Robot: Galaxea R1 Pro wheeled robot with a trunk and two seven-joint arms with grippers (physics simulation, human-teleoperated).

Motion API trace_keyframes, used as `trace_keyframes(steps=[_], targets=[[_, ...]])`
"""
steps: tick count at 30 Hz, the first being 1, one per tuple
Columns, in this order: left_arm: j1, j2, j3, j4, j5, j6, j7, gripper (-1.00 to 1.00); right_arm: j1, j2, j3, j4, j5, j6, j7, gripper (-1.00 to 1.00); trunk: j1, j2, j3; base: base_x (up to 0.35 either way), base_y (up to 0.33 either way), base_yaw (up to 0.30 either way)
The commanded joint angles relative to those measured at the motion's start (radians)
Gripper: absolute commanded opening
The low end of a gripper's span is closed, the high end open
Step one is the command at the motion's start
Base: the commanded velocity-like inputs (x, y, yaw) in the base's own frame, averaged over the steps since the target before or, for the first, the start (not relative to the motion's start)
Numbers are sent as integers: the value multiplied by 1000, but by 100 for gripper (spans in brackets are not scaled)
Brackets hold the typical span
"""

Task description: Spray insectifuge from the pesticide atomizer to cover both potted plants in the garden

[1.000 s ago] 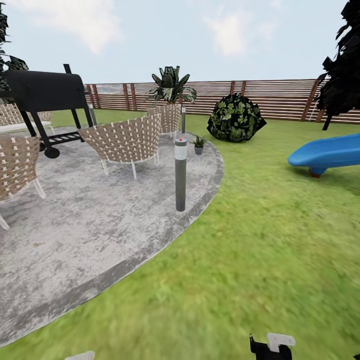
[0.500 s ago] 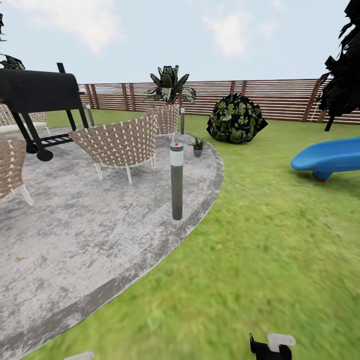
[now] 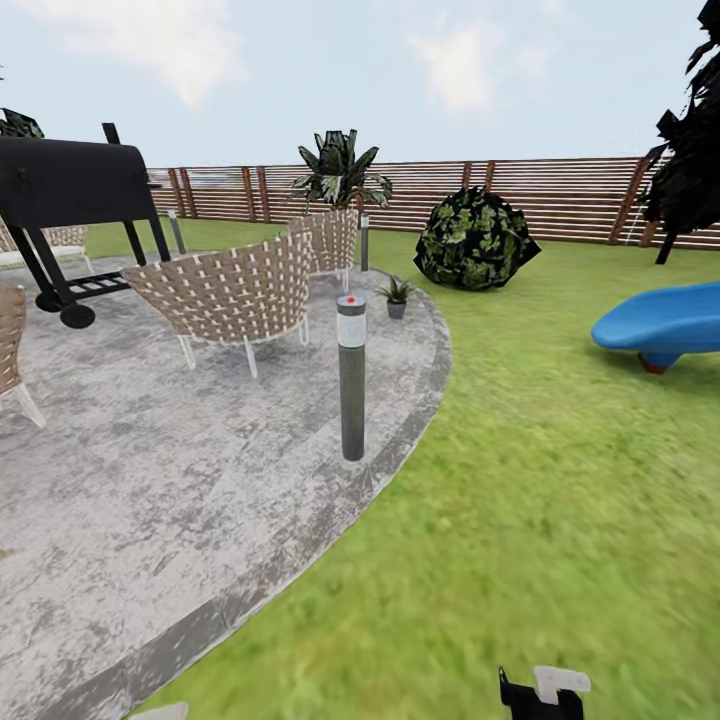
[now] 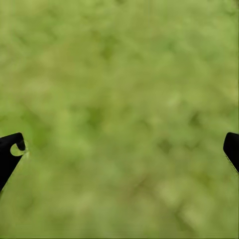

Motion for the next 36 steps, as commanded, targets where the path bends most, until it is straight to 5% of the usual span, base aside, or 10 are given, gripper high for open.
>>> trace_keyframes(steps=[1, 22, 36], targets=[[-1, 0, 2, 1, 3, -4, -1, -100, 0, 0, 8, 0, -9, -3, -2, 100, 0, 0, -1, 340, 0, 0], [-1, -1, 2, 1, 3, -4, -1, -100, 0, 0, 8, -1, -10, -3, -5, 100, 0, 0, -1, 340, 0, -23], [-1, -1, 2, 2, 1, -4, -1, -100, 0, 0, 8, 0, -10, -3, -5, 100, 0, 0, -1, 340, 0, -258]])
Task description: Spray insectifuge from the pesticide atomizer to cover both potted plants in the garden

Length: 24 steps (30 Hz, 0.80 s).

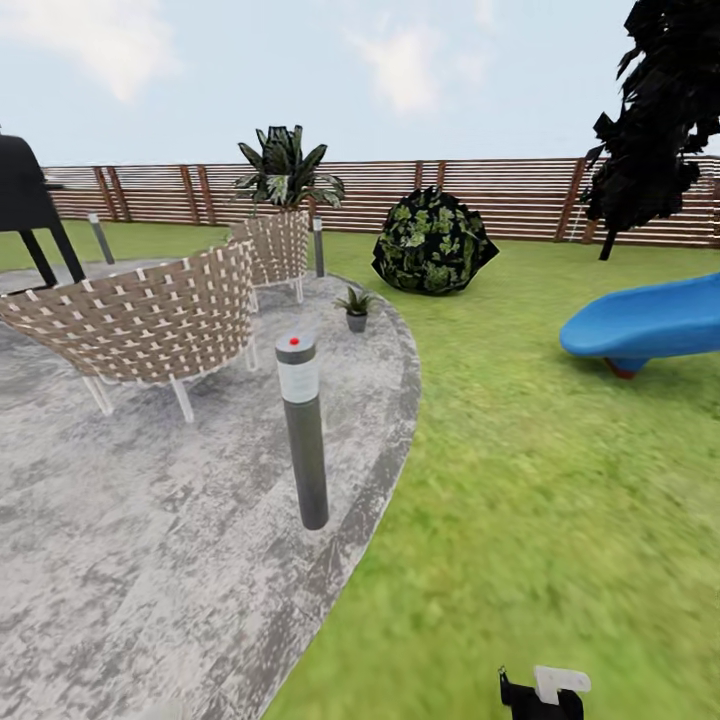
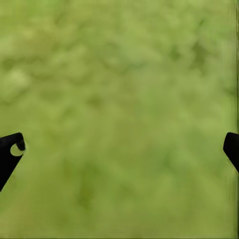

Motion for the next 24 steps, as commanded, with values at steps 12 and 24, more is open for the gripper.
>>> trace_keyframes(steps=[12, 24], targets=[[0, 0, 2, 1, 3, -4, -1, -100, -1, 0, 8, 2, -9, -3, -1, 100, 0, 0, -1, 340, 0, -283], [0, 0, 2, 1, 3, -4, -1, -100, -1, 0, 8, 2, -9, -3, -2, 100, 0, 0, -1, 310, -107, -283]])
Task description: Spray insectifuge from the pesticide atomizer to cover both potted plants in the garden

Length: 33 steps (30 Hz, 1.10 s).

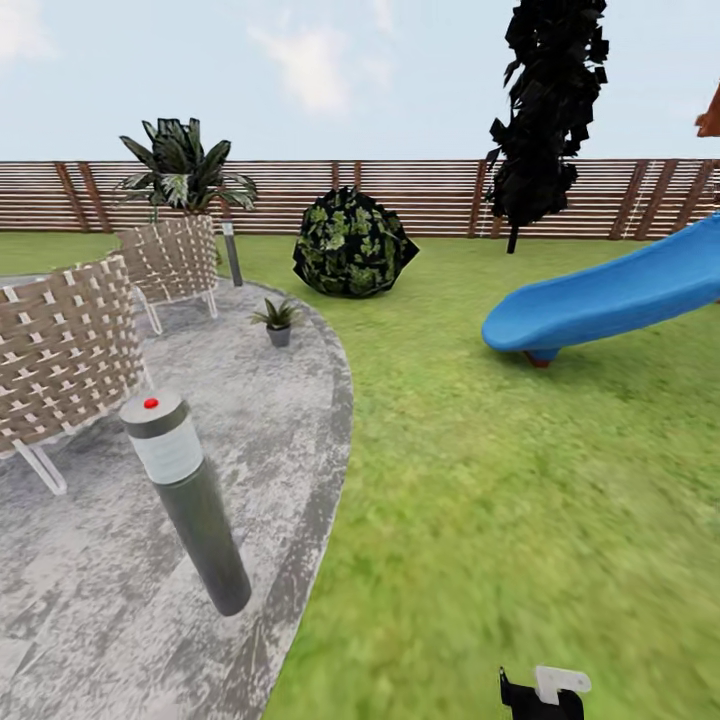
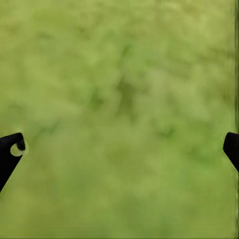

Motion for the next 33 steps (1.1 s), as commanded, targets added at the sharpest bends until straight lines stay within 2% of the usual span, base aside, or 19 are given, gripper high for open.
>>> trace_keyframes(steps=[1, 17, 33], targets=[[0, 0, 2, 1, 3, -4, -1, -100, -1, 0, 8, 1, -9, -2, -1, 100, 0, 0, -1, 291, -141, -283], [0, 0, 2, 0, 4, -4, -1, -100, -1, 0, 8, 0, -9, -2, 0, 100, 0, 0, -1, 287, -150, -277], [0, 0, 2, 0, 4, -4, -1, -100, -1, 0, 8, -1, -9, -2, 1, 100, 0, 0, -1, 328, -67, -15]])
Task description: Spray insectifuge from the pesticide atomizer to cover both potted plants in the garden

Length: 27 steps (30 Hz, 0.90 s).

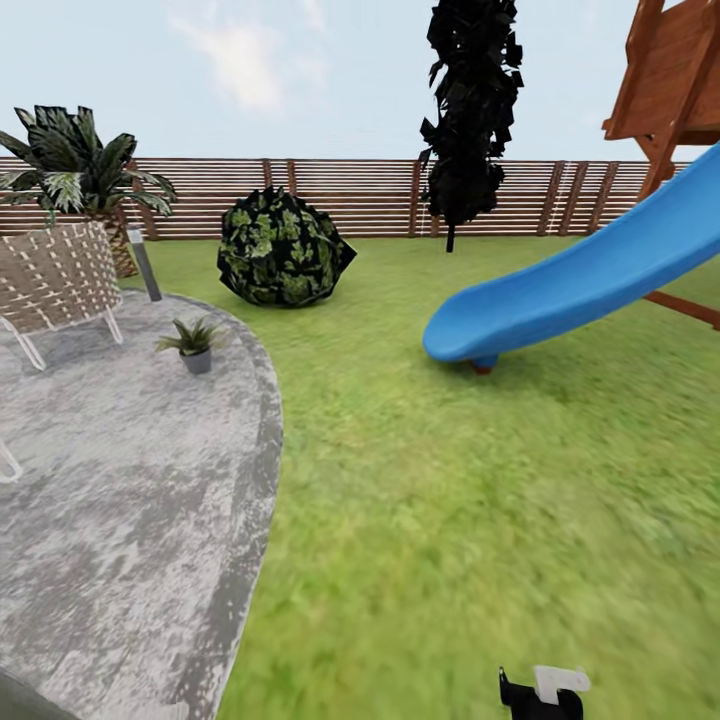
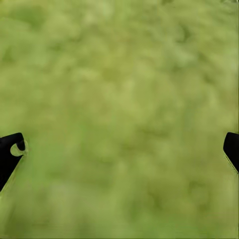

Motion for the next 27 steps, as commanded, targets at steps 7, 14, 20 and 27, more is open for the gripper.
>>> trace_keyframes(steps=[7, 14, 20, 27], targets=[[-1, 0, 2, 0, 3, -4, -1, -100, 0, 0, 8, 0, -9, -3, -2, 100, 0, 0, -1, 339, 0, 0], [-1, 0, 2, 0, 3, -4, -1, -100, 0, 1, 8, 1, -8, -3, -1, 100, 0, 0, -1, 339, 0, 0], [-1, 0, 2, 0, 3, -4, -1, -100, 0, 1, 8, 0, -9, -3, 0, 100, 0, 0, -1, 339, 0, 0], [-1, 0, 2, 0, 3, -4, 0, -100, 0, 1, 8, 0, -9, -3, -2, 100, 0, 0, -1, 339, 0, 0]])
